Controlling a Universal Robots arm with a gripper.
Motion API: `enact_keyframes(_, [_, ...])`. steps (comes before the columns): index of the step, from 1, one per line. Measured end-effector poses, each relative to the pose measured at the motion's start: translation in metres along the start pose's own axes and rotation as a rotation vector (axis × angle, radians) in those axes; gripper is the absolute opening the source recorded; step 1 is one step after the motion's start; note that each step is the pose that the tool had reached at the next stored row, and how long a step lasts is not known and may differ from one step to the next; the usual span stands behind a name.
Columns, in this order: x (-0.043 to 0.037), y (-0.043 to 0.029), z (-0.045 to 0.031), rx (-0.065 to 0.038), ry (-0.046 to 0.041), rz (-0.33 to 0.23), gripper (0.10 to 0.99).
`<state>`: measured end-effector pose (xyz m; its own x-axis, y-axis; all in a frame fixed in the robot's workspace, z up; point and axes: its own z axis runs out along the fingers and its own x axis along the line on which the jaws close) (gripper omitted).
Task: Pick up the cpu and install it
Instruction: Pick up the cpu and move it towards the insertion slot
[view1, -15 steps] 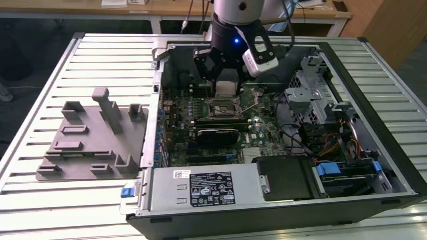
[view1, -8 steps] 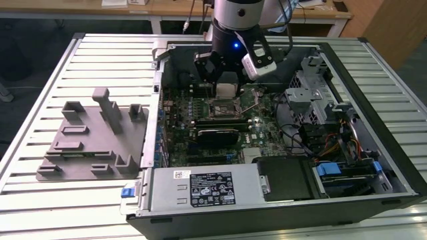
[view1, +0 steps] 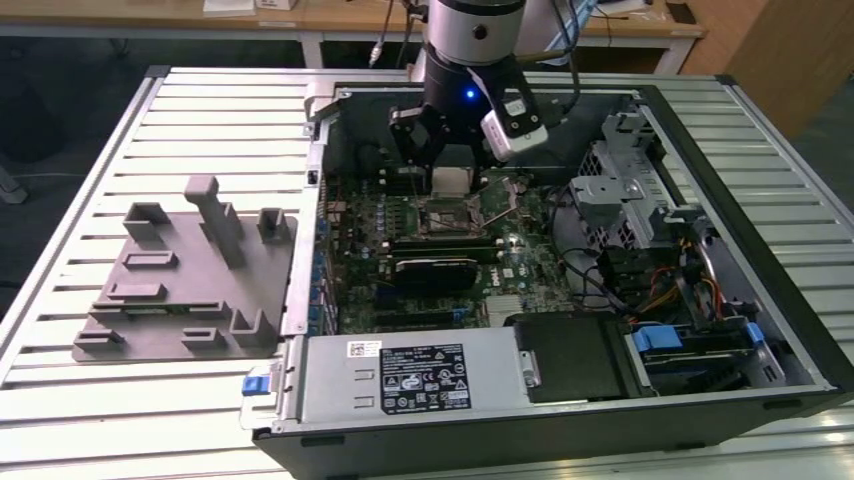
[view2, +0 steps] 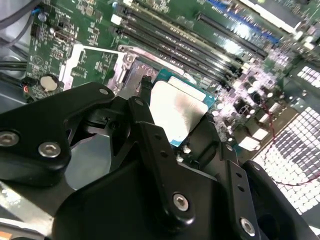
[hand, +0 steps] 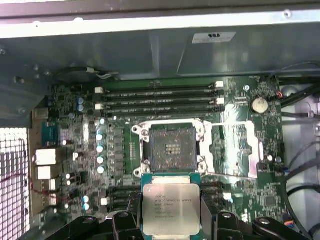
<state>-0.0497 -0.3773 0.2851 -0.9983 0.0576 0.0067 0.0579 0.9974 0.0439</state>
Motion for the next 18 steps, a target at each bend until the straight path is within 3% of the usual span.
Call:
enact_keyframes(9, [-0.0002,0.0204,0.013,0.0,0.0,0.0,0.545])
enact_keyframes(18, [-0.0034,0.0281,0.0265,0.0,0.0,0.0,0.545])
